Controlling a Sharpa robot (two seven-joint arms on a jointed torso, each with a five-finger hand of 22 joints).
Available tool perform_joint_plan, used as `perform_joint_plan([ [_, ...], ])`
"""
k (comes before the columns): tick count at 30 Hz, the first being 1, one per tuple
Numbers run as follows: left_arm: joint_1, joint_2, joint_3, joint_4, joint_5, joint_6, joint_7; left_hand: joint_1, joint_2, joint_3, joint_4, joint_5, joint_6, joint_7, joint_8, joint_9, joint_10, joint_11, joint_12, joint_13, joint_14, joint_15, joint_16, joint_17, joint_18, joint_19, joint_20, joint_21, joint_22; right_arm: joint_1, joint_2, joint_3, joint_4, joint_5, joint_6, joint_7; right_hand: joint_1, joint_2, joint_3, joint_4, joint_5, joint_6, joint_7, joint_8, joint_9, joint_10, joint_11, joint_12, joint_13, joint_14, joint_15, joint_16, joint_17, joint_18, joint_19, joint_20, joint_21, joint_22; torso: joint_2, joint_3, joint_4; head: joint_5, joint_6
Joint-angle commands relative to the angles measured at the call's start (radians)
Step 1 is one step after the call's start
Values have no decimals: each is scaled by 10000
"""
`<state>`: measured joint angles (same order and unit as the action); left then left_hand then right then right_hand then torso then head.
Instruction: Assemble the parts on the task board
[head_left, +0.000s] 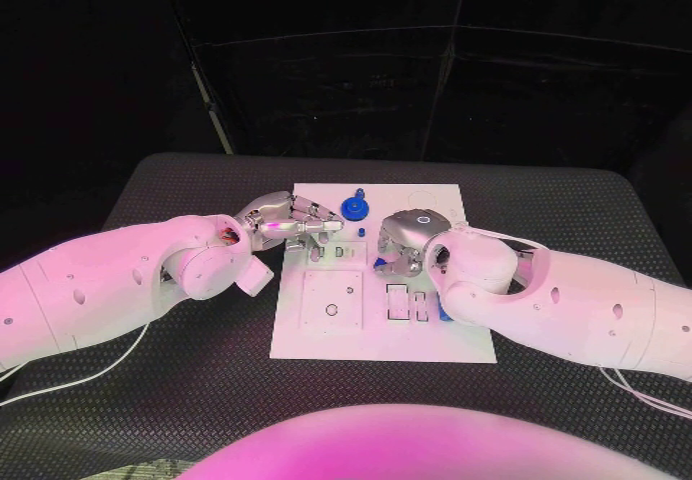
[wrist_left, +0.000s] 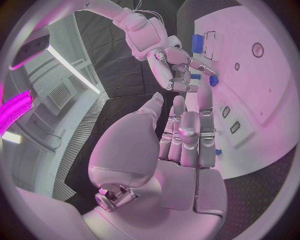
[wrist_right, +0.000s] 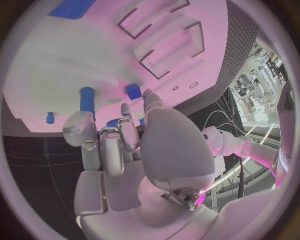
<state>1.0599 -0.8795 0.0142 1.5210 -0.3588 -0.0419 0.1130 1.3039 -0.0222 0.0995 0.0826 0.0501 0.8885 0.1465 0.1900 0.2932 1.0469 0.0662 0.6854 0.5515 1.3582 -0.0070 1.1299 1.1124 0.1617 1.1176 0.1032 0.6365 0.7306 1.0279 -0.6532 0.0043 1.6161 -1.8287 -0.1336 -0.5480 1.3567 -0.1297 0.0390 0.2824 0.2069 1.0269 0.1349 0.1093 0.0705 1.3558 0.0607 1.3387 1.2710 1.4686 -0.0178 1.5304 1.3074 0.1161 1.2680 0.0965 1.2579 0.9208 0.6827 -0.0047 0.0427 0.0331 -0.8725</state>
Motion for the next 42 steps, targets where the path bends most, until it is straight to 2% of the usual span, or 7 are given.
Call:
perform_joint_plan([
  [1, 10, 16, 7, 9, 63, 50, 136, 73, 51, -41, -11, -35, 42, -9, -44, -9, -47, -7, 68, -9, -61, 41, -10, -9, 182, 63, -7, 19, 13, -97, 27, -81, -106, 122, 737, -229, -15, 98, -68, -15, 30, 67, 13, 33, 16, -16, -57, 65, 13, 844, 11, -1, 1857, 29, -52, -46, -72, -7, 4, 6, -2, 5, -1],
  [20, 10, 41, 7, -16, 63, 89, 99, 91, 62, -64, -10, -34, 71, -7, -47, -28, -57, -5, 71, -15, -71, 43, -17, -18, 182, 60, -4, 16, 15, -101, 273, -88, -303, 14, 1264, -162, 302, 218, -107, -197, 36, 323, -70, 243, 41, 22, -134, 97, 45, 854, -53, 21, 1902, 21, -29, -103, -58, 37, 3, 4, -1, 0, -1],
  [25, 10, 42, 7, -16, 63, 101, 83, 91, 62, -64, -10, -34, 71, -7, -47, -28, -57, -5, 71, -15, -71, 43, -17, -18, 182, 60, -4, 16, 15, -104, 327, -90, -357, -2, 1426, -91, 488, 304, -65, -320, 30, 365, -88, 294, 35, 43, -156, 111, 64, 860, -75, 34, 1929, 18, -24, -126, -55, 50, 6, 2, -2, -3, -1],
  [31, 10, 44, 7, -14, 63, 106, 73, 91, 62, -64, -10, -34, 71, -7, -47, -28, -57, -5, 71, -15, -71, 43, -17, -18, 182, 60, -4, 16, 15, -115, 407, -94, -430, -9, 1615, -28, 600, 306, -60, -418, -1, 364, -89, 312, 24, 43, -161, 108, 63, 869, -80, 55, 1968, 15, -20, -136, -53, 60, 2, 0, -4, -4, -1],
  [37, 10, 41, 7, -10, 63, 112, 72, 91, 62, -64, -10, -34, 71, -7, -47, -28, -57, -5, 71, -15, -71, 43, -17, -18, 182, 60, -4, 16, 15, -137, 465, -99, -478, -125, 1801, 49, 904, 298, -15, -691, -109, 402, -100, 367, 16, 66, -173, 127, 91, 885, -92, 91, 2037, 7, -1, -150, -32, 108, 0, 1, -6, -1, -1],
  [40, 10, 38, 7, -9, 63, 113, 71, 91, 62, -64, -10, -34, 71, -7, -47, -28, -57, -5, 71, -15, -71, 43, -17, -18, 182, 60, -4, 16, 15, -148, 479, -105, -490, -206, 1883, 98, 1200, 383, 145, -922, -457, 452, -115, 412, 12, 101, -192, 157, 134, 895, -110, 115, 2081, -3, 27, -167, 0, 170, -2, 0, -3, -5, -1],
  [42, 10, 36, 7, -6, 63, 113, 70, 107, 66, -81, -12, -34, 82, -7, -54, -45, -66, -4, 72, -20, -80, 45, -23, -26, 182, 58, -3, 13, 16, -153, 490, -113, -494, -272, 1912, 148, 1352, 439, 261, -1047, -535, 495, -131, 444, 12, 125, -206, 178, 164, 899, -116, 124, 2099, -12, 50, -176, 27, 222, 3, 0, 0, -5, -1],
])
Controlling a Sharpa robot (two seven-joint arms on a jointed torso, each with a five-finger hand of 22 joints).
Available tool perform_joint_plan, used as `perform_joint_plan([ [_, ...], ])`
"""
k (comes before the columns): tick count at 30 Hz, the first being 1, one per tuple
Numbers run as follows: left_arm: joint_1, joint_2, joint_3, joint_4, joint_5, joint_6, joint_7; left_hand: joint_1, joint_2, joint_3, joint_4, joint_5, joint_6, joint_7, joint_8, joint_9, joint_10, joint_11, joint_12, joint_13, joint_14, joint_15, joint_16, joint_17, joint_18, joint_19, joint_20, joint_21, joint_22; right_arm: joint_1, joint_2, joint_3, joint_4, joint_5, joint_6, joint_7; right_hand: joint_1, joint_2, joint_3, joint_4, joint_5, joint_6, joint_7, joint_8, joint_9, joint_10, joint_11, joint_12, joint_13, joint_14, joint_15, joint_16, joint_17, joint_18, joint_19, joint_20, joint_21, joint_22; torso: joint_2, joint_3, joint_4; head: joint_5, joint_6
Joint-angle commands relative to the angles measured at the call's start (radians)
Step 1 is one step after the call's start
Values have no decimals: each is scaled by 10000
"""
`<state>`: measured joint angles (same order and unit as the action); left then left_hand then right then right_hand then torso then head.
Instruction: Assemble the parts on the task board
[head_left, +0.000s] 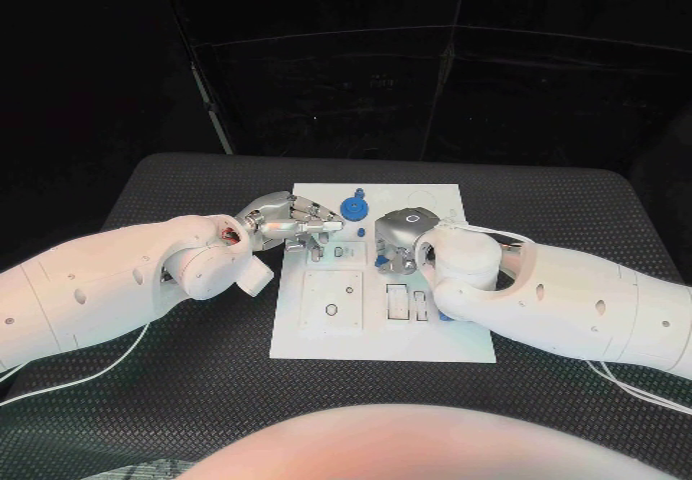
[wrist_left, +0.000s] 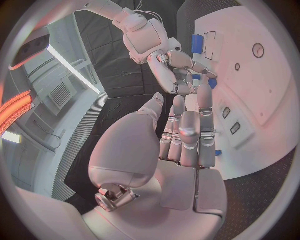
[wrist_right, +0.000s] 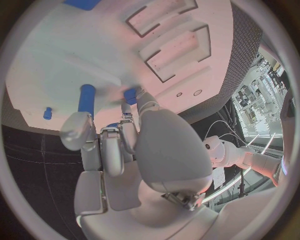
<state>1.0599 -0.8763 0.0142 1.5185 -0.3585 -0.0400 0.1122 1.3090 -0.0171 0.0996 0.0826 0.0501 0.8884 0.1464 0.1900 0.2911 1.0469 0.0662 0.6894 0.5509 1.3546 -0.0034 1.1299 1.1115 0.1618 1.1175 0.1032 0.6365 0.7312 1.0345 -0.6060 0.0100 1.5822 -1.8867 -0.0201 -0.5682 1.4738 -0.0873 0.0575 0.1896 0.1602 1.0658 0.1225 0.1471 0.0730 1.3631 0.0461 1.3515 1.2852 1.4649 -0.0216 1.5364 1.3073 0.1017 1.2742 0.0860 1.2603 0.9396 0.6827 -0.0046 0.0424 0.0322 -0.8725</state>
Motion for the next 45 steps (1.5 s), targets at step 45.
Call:
perform_joint_plan([
  [45, 11, -28, 7, 40, 60, 148, -16, 85, 22, -110, -16, -34, 92, 2, -71, -53, -78, 1, 35, -22, -55, 12, -29, -25, 181, 54, 0, 9, 12, -235, -5, -239, -233, 18, 55, 1362, -491, -391, 1607, -862, 55, -443, 144, -367, -88, 221, 63, 209, 282, 975, 29, 154, 2270, 82, 47, 0, 225, 392, -4, -4, 3, 48, -2],
])
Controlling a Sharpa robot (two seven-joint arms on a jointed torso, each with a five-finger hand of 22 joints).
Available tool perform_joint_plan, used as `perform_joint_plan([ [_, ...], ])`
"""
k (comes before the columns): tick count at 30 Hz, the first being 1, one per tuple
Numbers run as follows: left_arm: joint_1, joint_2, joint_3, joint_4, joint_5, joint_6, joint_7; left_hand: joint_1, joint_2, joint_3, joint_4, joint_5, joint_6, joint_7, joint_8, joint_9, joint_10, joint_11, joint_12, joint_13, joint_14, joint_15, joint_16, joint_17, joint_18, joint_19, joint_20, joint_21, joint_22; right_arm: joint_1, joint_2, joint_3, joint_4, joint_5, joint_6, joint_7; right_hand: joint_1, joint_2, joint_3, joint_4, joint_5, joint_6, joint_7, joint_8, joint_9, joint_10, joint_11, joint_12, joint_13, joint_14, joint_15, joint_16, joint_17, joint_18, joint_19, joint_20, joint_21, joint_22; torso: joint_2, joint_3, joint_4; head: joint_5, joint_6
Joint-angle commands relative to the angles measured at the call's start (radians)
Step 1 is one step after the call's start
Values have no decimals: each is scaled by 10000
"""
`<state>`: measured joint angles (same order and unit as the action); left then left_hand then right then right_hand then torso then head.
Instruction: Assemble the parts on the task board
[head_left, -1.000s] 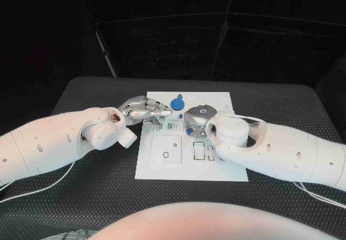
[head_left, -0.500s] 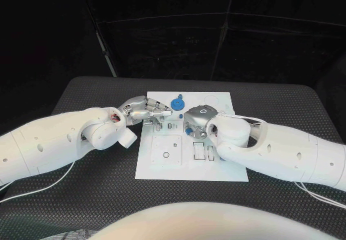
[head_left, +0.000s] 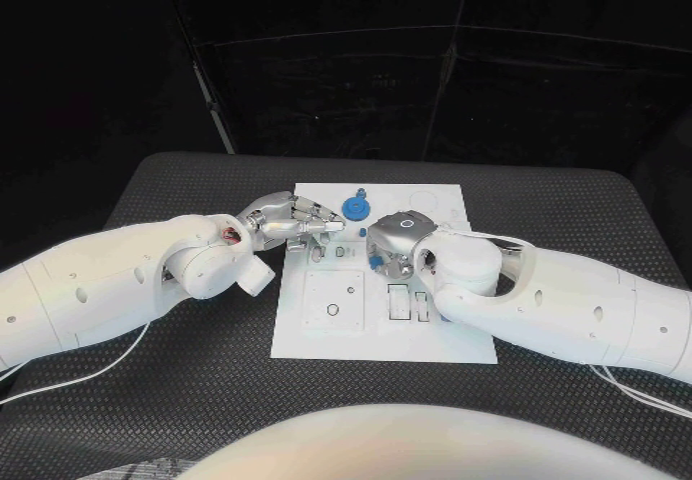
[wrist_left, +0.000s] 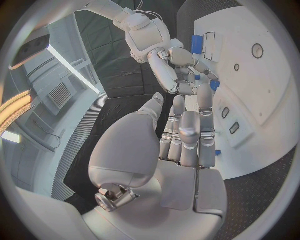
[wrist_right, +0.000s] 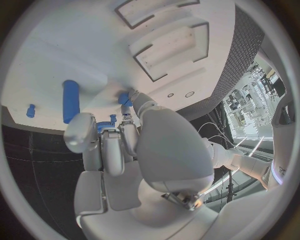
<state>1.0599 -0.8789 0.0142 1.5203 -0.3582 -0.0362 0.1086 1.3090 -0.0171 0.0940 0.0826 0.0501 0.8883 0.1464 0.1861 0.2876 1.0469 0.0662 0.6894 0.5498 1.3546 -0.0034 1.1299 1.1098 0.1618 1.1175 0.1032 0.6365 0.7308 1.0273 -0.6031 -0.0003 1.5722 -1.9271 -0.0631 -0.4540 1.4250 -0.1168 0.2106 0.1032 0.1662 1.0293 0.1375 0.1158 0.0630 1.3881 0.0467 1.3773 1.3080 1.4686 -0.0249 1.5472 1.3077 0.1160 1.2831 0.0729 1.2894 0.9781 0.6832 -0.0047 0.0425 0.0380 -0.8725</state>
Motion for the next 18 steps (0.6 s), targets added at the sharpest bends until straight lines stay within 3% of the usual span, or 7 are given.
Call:
perform_joint_plan([
  [1, 11, -2, 7, 22, 57, 110, 18, 85, 22, -55, -17, -34, 93, 2, -31, -18, -78, 1, 35, -12, -55, 12, -29, -8, 181, 54, 0, 10, 16, -163, -34, -136, -137, 432, 519, 234, -1, -95, 83, -1, -2, -73, -6, -52, 13, -28, 58, -47, 55, 938, 62, 46, 2267, -60, -43, 132, -67, 5, -11, -5, 2, -9, -2],
  [10, 11, -3, 7, 20, 57, 116, 7, 85, 22, -55, -17, -34, 93, 2, -31, -18, -78, 1, 35, -12, -55, 12, -29, -8, 181, 54, 0, 10, 16, -172, -8, -139, -204, 470, 755, 286, -12, -7, 328, -60, 28, 295, -63, 116, 76, -6, 18, -15, 93, 934, 37, 38, 2252, -55, -46, 139, -59, 22, -7, 2, 3, 8, -2],
  [18, 11, -3, 7, 19, 57, 111, 5, 85, 22, -55, -17, -34, 93, 2, -31, -18, -78, 1, 35, -12, -55, 12, -29, -8, 181, 54, 0, 10, 16, -198, -44, -140, -211, 474, 477, 303, -63, 581, 854, -69, 88, 827, -283, 392, 126, 134, -169, 79, 215, 939, -118, 50, 2275, -67, 25, 28, 11, 140, -8, 0, -2, -2, -2],
])
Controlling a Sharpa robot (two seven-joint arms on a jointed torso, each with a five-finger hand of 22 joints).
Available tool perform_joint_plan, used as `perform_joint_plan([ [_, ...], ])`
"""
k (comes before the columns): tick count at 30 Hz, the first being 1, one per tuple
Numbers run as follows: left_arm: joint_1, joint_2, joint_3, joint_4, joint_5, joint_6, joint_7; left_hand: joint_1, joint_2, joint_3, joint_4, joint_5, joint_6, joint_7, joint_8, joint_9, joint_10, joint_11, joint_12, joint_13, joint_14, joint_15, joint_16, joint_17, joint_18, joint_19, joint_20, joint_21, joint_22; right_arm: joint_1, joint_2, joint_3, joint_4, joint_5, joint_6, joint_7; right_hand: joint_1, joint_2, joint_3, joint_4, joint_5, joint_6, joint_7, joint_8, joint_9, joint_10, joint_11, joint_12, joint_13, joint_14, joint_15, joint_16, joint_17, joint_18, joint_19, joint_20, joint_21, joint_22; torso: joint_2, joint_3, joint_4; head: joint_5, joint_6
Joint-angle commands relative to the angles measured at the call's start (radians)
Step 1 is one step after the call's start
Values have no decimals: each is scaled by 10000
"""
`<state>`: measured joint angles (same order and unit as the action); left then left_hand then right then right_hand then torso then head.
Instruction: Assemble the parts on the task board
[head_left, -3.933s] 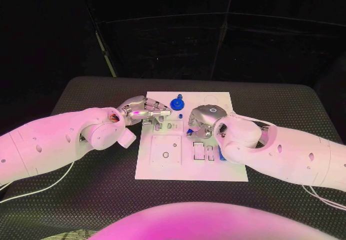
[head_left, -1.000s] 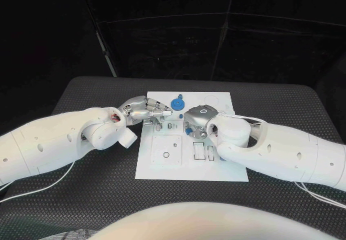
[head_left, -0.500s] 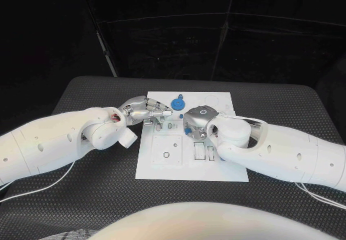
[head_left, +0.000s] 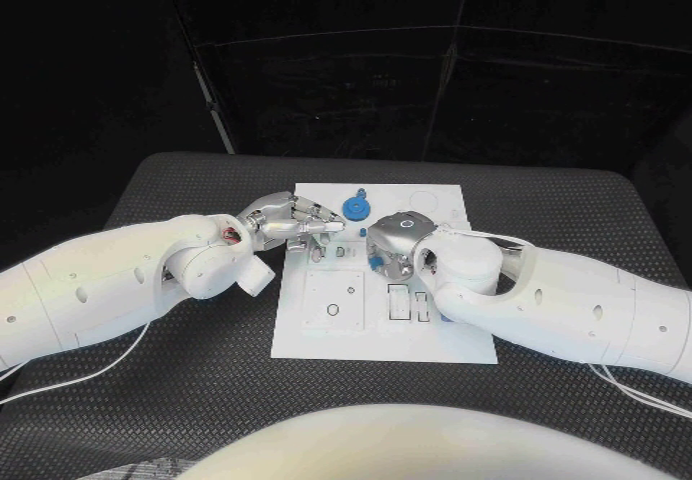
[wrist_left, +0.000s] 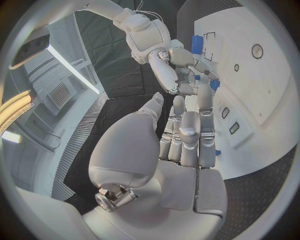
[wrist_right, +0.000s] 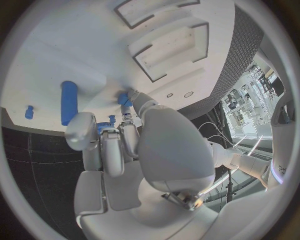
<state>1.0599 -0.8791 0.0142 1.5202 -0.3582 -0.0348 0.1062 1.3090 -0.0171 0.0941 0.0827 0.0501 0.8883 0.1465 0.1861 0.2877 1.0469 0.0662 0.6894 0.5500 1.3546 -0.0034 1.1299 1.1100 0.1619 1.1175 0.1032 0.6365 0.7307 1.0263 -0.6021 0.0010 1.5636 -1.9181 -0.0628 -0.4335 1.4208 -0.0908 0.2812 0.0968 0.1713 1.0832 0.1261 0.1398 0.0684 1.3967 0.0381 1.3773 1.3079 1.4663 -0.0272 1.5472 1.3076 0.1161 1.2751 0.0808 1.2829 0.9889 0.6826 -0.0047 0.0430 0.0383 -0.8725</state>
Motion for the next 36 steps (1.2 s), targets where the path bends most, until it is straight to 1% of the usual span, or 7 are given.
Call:
perform_joint_plan([
  [1, 11, 0, 7, 19, 56, 97, 29, 85, 22, -55, -17, -34, 93, 2, -31, -19, -78, 1, 35, -13, -55, 12, -29, -10, 181, 54, 0, 9, 17, -191, -63, -153, -118, 385, 418, 118, -33, 374, 201, -12, 38, 323, -191, 174, 75, 83, -102, 108, 255, 964, -112, 54, 2283, -73, 116, -68, 87, 51, -5, -1, -8, -7, -2],
  [6, 11, 1, 7, 16, 56, 97, 33, 85, 22, -55, -17, -34, 93, 2, -31, -19, -78, 1, 35, -13, -55, 12, -29, -10, 181, 54, 0, 9, 17, -232, -202, -152, 11, 415, -66, 364, -128, 574, 417, -25, 43, 440, -273, 261, 85, 297, -178, 307, 518, 975, -176, 78, 2331, -97, 190, -134, 155, 177, -4, 6, -10, -3, -2],
  [10, 10, -1, 7, 7, 56, 92, 42, 99, 38, -78, -12, -34, 95, 8, -48, -44, -84, 6, 40, -19, -59, 16, -26, -9, 180, 52, 3, 7, 19, -268, -406, -150, 147, 757, -893, 950, -350, 649, 529, 56, 6, 448, -304, 289, 75, 351, -205, 344, 577, 969, -207, 62, 2300, -99, 196, -170, 157, 178, -15, 8, -18, 8, -2],
  [13, 10, 0, 7, -3, 56, 88, 52, 99, 38, -78, -12, -34, 95, 8, -48, -44, -84, 6, 40, -19, -59, 16, -26, -9, 180, 52, 3, 7, 19, -279, -568, -149, 252, 1002, -1570, 1462, -361, 650, 534, 60, 5, 445, -304, 289, 74, 347, -206, 338, 570, 970, -208, 65, 2306, -100, 199, -172, 160, 185, -13, 8, -17, -3, -2],
  [23, 3, 8, 7, -31, 56, 48, 101, 114, 50, -82, -15, -34, 100, 8, -52, -53, -85, 5, 42, -22, -61, 16, -25, -9, 180, 51, 4, 6, 20, -288, -1041, -142, 537, 1839, -3292, 2860, -378, 582, 685, -51, 173, 423, -300, 305, 67, 331, -213, 307, 551, 988, -222, 106, 2384, -112, 229, -195, 191, 240, -7, 4, -10, -46, -2],
  [31, -11, -21, 6, -34, 56, -34, 211, 166, 67, -120, -24, -32, 121, 8, -73, -97, -135, 12, 20, -48, -94, 21, -63, -52, 180, 43, 8, -2, 23, -288, -1416, -137, 675, 2929, -3900, 3567, -380, 531, 729, -106, 217, 412, -286, 310, 64, 322, -205, 291, 537, 998, -218, 129, 2427, -122, 256, -197, 218, 292, -8, 4, -9, -39, -2],
  [36, -18, -48, 6, -44, 56, -106, 293, 188, 82, -153, -20, -34, 137, 14, -88, -130, -185, 18, -12, -77, -117, 27, -85, -77, 180, 36, 13, -9, 25, -282, -1669, -121, 712, 4526, -4059, 3927, -375, 498, 763, -158, 266, 410, -278, 320, 64, 324, -199, 288, 541, 1003, -214, 140, 2448, -128, 270, -196, 233, 320, -3, -5, -16, -39, -2],
])
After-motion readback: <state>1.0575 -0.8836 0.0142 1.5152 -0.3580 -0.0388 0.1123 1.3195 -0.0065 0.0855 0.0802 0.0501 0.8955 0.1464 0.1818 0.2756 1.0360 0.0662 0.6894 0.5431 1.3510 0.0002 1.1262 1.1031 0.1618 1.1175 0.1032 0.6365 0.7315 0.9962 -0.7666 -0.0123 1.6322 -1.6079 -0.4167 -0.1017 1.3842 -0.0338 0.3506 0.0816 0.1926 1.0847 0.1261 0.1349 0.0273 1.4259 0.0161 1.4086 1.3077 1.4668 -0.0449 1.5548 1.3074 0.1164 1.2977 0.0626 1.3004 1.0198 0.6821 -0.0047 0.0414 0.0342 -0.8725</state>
